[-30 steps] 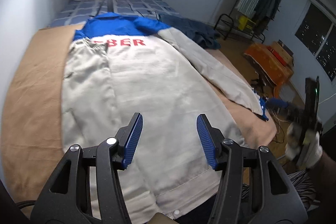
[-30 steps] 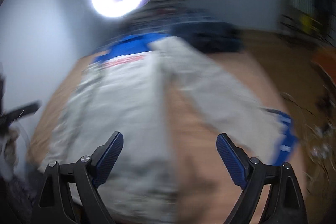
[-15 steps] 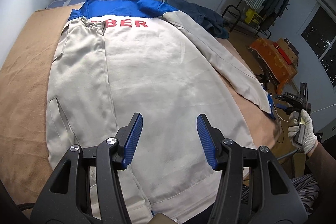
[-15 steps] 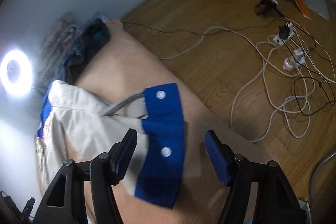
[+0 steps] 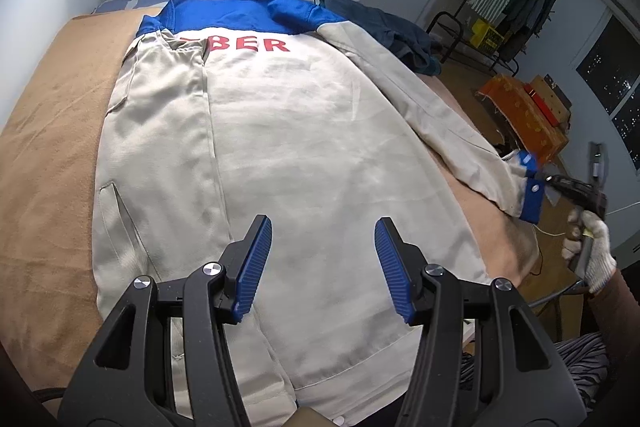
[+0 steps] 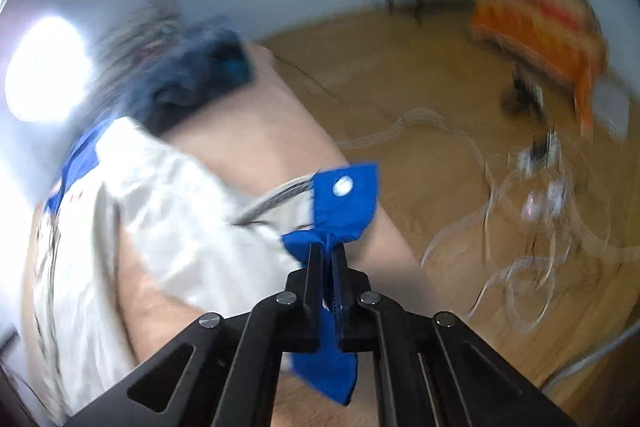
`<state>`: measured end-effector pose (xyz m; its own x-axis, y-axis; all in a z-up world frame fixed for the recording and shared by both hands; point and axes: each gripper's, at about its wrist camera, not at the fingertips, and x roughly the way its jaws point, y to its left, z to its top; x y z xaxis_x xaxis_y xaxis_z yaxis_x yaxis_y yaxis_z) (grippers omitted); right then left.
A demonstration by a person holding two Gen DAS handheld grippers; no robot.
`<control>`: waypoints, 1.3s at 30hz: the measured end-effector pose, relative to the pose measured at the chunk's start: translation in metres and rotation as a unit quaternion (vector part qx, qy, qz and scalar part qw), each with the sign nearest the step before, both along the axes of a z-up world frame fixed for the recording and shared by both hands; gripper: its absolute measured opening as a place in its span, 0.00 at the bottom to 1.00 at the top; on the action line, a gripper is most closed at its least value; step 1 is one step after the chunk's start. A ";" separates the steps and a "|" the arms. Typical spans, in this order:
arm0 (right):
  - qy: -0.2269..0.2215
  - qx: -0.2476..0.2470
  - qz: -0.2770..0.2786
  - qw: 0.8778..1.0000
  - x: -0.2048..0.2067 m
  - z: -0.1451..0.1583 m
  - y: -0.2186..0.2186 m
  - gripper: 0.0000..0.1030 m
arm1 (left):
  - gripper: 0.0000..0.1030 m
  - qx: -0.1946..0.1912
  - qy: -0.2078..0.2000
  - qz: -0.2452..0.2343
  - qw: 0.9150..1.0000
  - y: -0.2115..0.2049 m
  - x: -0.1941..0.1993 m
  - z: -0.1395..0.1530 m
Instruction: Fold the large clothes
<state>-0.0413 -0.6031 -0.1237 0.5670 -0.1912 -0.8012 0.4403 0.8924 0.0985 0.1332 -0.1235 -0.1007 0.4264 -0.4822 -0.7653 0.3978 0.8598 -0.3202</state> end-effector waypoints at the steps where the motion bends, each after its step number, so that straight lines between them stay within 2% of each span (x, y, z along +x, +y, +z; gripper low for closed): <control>1: -0.009 -0.025 0.019 0.999 0.000 0.011 0.016 0.00 | 0.53 -0.002 0.000 0.001 1.000 0.001 0.000 0.001; 3: -0.045 -0.062 0.076 0.994 -0.002 0.041 0.056 0.00 | 0.53 -0.007 0.002 0.004 1.000 0.002 0.000 0.002; 5: -0.074 -0.066 0.131 0.986 -0.006 0.058 0.095 0.00 | 0.53 -0.013 0.004 0.009 1.000 0.006 0.000 0.002; 7: -0.086 -0.080 0.193 0.974 -0.011 0.065 0.138 0.00 | 0.53 -0.019 0.006 0.015 1.000 0.009 -0.001 0.003; 9: -0.086 -0.084 0.269 0.956 -0.017 0.063 0.188 0.00 | 0.53 -0.024 0.008 0.023 0.999 0.015 0.000 0.003; 11: -0.076 -0.071 0.334 0.937 -0.024 0.053 0.228 0.00 | 0.53 -0.029 0.012 0.029 0.999 0.020 0.000 0.002; 13: -0.055 -0.064 0.398 0.913 -0.031 0.036 0.268 0.00 | 0.53 -0.033 0.016 0.036 0.999 0.024 0.000 0.001; 15: -0.016 -0.057 0.465 0.883 -0.039 0.010 0.308 0.00 | 0.53 -0.035 0.020 0.037 0.998 0.027 -0.001 0.000; 17: 0.021 -0.064 0.502 0.862 -0.048 -0.015 0.332 0.00 | 0.53 -0.038 0.025 0.035 0.998 0.027 -0.002 -0.002; 18: 0.038 -0.072 0.517 0.852 -0.052 -0.026 0.341 0.01 | 0.53 -0.039 0.029 0.032 0.998 0.027 -0.003 -0.004; 20: 0.061 -0.069 0.528 0.844 -0.055 -0.037 0.345 0.07 | 0.53 -0.043 0.037 0.025 0.998 0.025 -0.005 -0.007; 22: 0.055 -0.043 0.529 0.846 -0.055 -0.030 0.336 0.37 | 0.53 -0.044 0.048 0.015 0.998 0.020 -0.007 -0.011; 24: 0.033 -0.016 0.519 0.854 -0.049 -0.013 0.319 0.46 | 0.53 -0.050 0.064 0.008 0.997 0.013 -0.007 -0.016; 26: 0.016 0.013 0.494 0.869 -0.036 0.001 0.298 0.47 | 0.53 -0.061 0.082 0.004 0.995 0.004 -0.006 -0.023; 29: 0.002 0.039 0.443 0.896 0.003 0.010 0.267 0.51 | 0.53 -0.078 0.109 -0.007 0.991 -0.014 -0.001 -0.032; 33: 0.005 0.065 0.360 0.931 0.054 0.006 0.213 0.54 | 0.53 -0.093 0.141 0.001 0.986 -0.037 0.020 -0.049; 37: 0.008 0.097 0.288 0.953 0.107 -0.012 0.163 0.54 | 0.53 -0.134 0.192 0.021 0.972 -0.056 0.055 -0.072; 39: 0.012 0.118 0.255 0.960 0.134 -0.026 0.143 0.56 | 0.53 -0.132 0.205 0.025 0.969 -0.068 0.071 -0.082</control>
<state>0.0925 -0.4605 -0.1501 0.5201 0.2949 -0.8016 -0.0428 0.9463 0.3204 0.2040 -0.1911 -0.1831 0.1403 -0.6717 -0.7274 0.1505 0.7406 -0.6548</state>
